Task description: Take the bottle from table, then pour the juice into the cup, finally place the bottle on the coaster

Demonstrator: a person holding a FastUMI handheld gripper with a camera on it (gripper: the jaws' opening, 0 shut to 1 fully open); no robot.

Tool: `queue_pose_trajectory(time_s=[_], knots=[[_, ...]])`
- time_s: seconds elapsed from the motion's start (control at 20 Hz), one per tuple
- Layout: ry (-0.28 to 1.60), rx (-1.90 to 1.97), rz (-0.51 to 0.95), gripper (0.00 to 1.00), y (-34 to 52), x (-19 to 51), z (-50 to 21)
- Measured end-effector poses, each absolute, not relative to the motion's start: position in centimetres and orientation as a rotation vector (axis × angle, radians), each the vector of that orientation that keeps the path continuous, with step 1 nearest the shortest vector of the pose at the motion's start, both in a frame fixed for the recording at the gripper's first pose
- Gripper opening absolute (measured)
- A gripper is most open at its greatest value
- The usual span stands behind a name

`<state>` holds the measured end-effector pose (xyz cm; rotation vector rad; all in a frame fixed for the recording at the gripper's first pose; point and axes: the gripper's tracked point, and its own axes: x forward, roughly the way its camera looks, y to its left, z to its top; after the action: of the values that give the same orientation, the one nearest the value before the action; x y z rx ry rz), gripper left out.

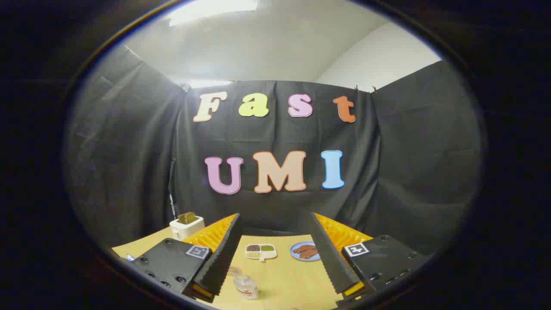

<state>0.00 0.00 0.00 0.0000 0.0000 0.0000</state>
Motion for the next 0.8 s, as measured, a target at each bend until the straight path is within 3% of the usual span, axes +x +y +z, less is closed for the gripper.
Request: queue_pose_trajectory(time_s=[0.8], knots=[[0.012, 0.035, -0.014, 0.97, -1.3, -1.0, -1.9]])
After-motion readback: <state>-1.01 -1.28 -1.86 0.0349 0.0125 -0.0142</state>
